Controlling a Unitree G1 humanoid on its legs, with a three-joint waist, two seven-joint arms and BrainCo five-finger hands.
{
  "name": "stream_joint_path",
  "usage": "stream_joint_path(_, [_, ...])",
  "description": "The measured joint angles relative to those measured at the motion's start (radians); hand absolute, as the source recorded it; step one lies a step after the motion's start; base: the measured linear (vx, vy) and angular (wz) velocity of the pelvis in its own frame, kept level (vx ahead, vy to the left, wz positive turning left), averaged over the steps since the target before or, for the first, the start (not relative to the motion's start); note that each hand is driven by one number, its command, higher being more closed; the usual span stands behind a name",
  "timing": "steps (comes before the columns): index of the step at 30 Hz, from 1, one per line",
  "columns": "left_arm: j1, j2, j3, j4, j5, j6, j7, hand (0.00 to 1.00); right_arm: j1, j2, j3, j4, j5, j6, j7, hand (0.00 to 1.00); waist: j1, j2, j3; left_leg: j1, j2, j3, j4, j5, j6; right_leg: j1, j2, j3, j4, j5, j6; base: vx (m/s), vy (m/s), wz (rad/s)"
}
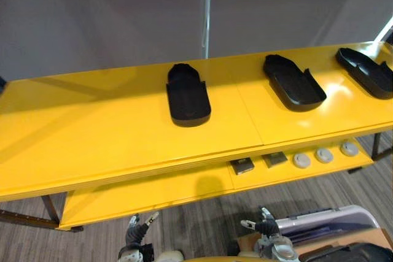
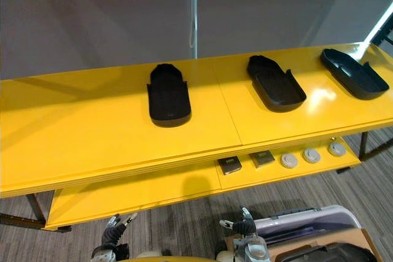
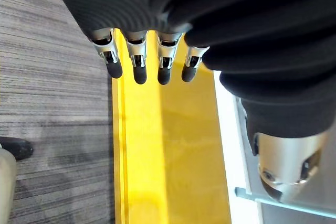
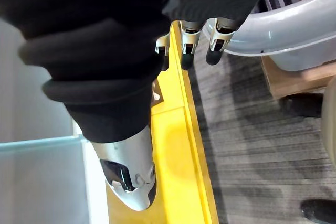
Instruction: Walk over and take plastic housings, then place them on the shelf
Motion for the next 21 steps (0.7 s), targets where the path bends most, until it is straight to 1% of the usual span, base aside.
stream_joint_path(1, [-0.006,-0.004,0.000,-0.005,0.000,0.000,0.000,0.00,-0.006,-0.001,-0.001,-0.004,0.000,0.000,-0.001,0.00,0.002,-0.001,0.004,-0.004,-0.001,-0.017,0.009,-0.004,-0.002,-0.011,0.003,0.016,0.009,0.000,0.000,0.04,-0.036,-0.73])
stream_joint_path(2, [-0.019,-0.015,-0.001,-0.006,0.000,-0.001,0.001,0.00,-0.017,-0.001,-0.011,-0.014,0.000,-0.001,-0.001,0.00,0.001,0.003,0.009,-0.003,0.001,-0.041,0.009,-0.020,-0.009,-0.037,0.012,0.043,0.031,0.000,0.000,0.03,-0.028,-0.60])
stream_joint_path(3, [-0.027,-0.021,-0.002,-0.006,-0.001,-0.001,0.001,0.00,-0.021,0.001,-0.021,-0.019,0.000,-0.001,-0.001,0.00,-0.002,0.004,0.012,0.001,0.003,-0.042,0.006,-0.027,-0.012,-0.047,0.015,0.054,0.040,0.000,0.000,0.01,0.016,-0.69])
stream_joint_path(4, [-0.050,-0.030,-0.004,-0.007,0.000,-0.002,0.001,0.00,-0.022,0.002,-0.031,-0.037,0.000,-0.001,-0.001,0.00,-0.008,0.003,0.020,0.005,0.003,-0.029,0.006,-0.039,-0.002,-0.066,0.018,0.078,0.059,0.000,0.000,-0.03,0.046,-0.60])
stream_joint_path(5, [-0.064,-0.035,-0.008,-0.011,0.000,-0.002,0.001,0.00,-0.020,0.004,-0.037,-0.051,0.000,-0.001,-0.001,0.00,-0.009,-0.002,0.027,0.010,0.001,-0.007,0.007,-0.047,0.003,-0.079,0.020,0.101,0.072,0.002,0.003,-0.08,0.101,-1.06])
stream_joint_path(6, [-0.064,-0.037,-0.024,-0.045,0.000,-0.006,0.001,0.00,-0.020,0.014,-0.038,-0.074,0.000,0.003,-0.001,0.00,-0.007,-0.014,0.035,0.017,-0.002,0.043,0.018,-0.068,0.019,-0.108,0.026,0.158,0.093,0.009,0.014,-0.09,0.093,-1.10])
stream_joint_path(7, [-0.064,-0.038,-0.027,-0.056,0.000,-0.009,0.001,0.00,-0.022,0.017,-0.037,-0.088,-0.001,0.006,-0.001,0.00,-0.006,-0.018,0.041,0.015,-0.003,0.069,0.033,-0.078,0.027,-0.123,0.032,0.187,0.100,0.018,0.022,-0.15,0.126,-1.50])
stream_joint_path(8, [-0.063,-0.038,-0.027,-0.070,0.000,-0.014,0.001,0.00,-0.035,0.021,-0.037,-0.103,-0.003,0.008,-0.002,0.00,-0.005,-0.026,0.051,0.007,-0.005,0.120,0.061,-0.098,0.039,-0.147,0.039,0.243,0.100,0.042,0.035,-0.13,0.094,-1.23])
stream_joint_path(9, [-0.065,-0.036,-0.027,-0.073,0.000,-0.015,0.002,0.00,-0.042,0.022,-0.036,-0.112,-0.005,0.009,-0.003,0.00,-0.006,-0.031,0.055,0.000,-0.006,0.151,0.077,-0.105,0.046,-0.164,0.041,0.264,0.098,0.062,0.040,-0.22,0.131,-1.64])
stream_joint_path(10, [-0.069,-0.036,-0.026,-0.078,0.000,-0.017,0.003,0.00,-0.056,0.023,-0.024,-0.132,-0.006,0.011,-0.007,0.00,-0.007,-0.034,0.062,-0.024,0.000,0.222,0.102,-0.114,0.061,-0.198,0.056,0.258,0.059,0.146,0.041,-0.26,0.125,-1.84])
stream_joint_path(11, [-0.074,-0.045,-0.026,-0.079,0.001,-0.017,0.003,0.00,-0.080,0.022,-0.013,-0.137,-0.006,0.012,-0.014,0.00,0.007,-0.013,0.076,-0.041,0.039,0.317,0.096,-0.104,0.084,-0.206,0.052,0.191,-0.028,0.243,0.032,-0.28,0.084,-1.82])
stream_joint_path(12, [-0.083,-0.047,-0.025,-0.078,0.002,-0.016,0.003,0.00,-0.092,0.022,-0.013,-0.138,-0.006,0.013,-0.016,0.00,0.008,-0.024,0.080,-0.043,0.039,0.345,0.092,-0.097,0.095,-0.215,0.042,0.091,0.024,0.215,0.011,-0.28,0.045,-1.69])
stream_joint_path(13, [-0.088,-0.047,-0.026,-0.079,0.011,-0.015,0.003,0.00,-0.094,0.020,-0.014,-0.134,-0.006,0.019,-0.018,0.00,0.017,-0.012,0.092,-0.029,0.041,0.406,0.065,-0.079,0.106,-0.228,0.007,-0.087,0.183,0.074,-0.035,-0.26,0.036,-1.44])
stream_joint_path(14, [-0.093,-0.049,-0.025,-0.080,0.015,-0.014,0.003,0.00,-0.094,0.017,-0.013,-0.123,-0.007,0.020,-0.018,0.00,0.020,-0.010,0.093,-0.007,0.049,0.459,0.042,-0.065,0.112,-0.205,-0.021,-0.193,0.303,-0.030,-0.054,-0.29,0.062,-1.47])
stream_joint_path(15, [-0.089,-0.045,-0.024,-0.080,0.015,-0.012,0.002,0.00,-0.094,0.016,-0.008,-0.112,-0.008,0.019,-0.018,0.00,0.019,-0.001,0.096,0.004,0.057,0.492,0.033,-0.055,0.112,-0.173,-0.030,-0.232,0.356,-0.080,-0.054,-0.23,0.047,-1.23])
stream_joint_path(16, [-0.080,-0.037,-0.021,-0.080,0.015,-0.011,0.002,0.00,-0.098,0.014,0.008,-0.096,-0.008,0.019,-0.019,0.00,0.017,0.000,0.095,0.010,0.065,0.526,0.021,-0.043,0.114,-0.136,-0.043,-0.266,0.391,-0.119,-0.052,-0.27,-0.024,-1.12])
stream_joint_path(17, [-0.081,-0.023,-0.017,-0.078,0.015,-0.010,0.002,0.00,-0.109,0.006,0.033,-0.067,-0.011,0.018,-0.018,0.00,0.022,-0.003,0.094,0.007,0.079,0.569,0.019,-0.032,0.110,-0.086,-0.064,-0.303,0.412,-0.156,-0.048,-0.22,-0.058,-1.02])
stream_joint_path(18, [-0.082,-0.017,-0.012,-0.076,0.015,-0.010,0.003,0.00,-0.115,0.002,0.045,-0.052,-0.014,0.018,-0.018,0.00,0.023,-0.006,0.092,0.005,0.087,0.593,0.019,-0.026,0.107,-0.063,-0.079,-0.322,0.413,-0.169,-0.046,-0.25,-0.118,-1.19])
stream_joint_path(19, [-0.082,-0.011,0.003,-0.062,0.014,-0.008,0.003,0.00,-0.135,-0.002,0.061,-0.024,-0.016,0.019,-0.018,0.00,0.024,-0.010,0.089,-0.003,0.099,0.635,0.025,-0.015,0.099,-0.012,-0.112,-0.353,0.382,-0.182,-0.036,-0.16,-0.121,-0.99])
stream_joint_path(20, [-0.081,-0.007,0.009,-0.057,0.014,-0.004,0.003,0.00,-0.143,-0.002,0.065,-0.016,-0.016,0.019,-0.018,0.00,0.026,-0.019,0.084,-0.009,0.097,0.650,0.031,-0.010,0.092,0.009,-0.127,-0.363,0.341,-0.176,-0.028,-0.22,-0.254,-1.34])
stream_joint_path(21, [-0.083,0.015,0.010,-0.041,0.013,-0.002,0.004,0.00,-0.161,-0.006,0.082,-0.005,-0.016,0.019,-0.019,0.00,0.033,-0.050,0.065,-0.042,0.078,0.652,0.038,0.008,0.072,0.030,-0.112,-0.333,0.174,-0.187,0.020,-0.16,-0.262,-1.14])
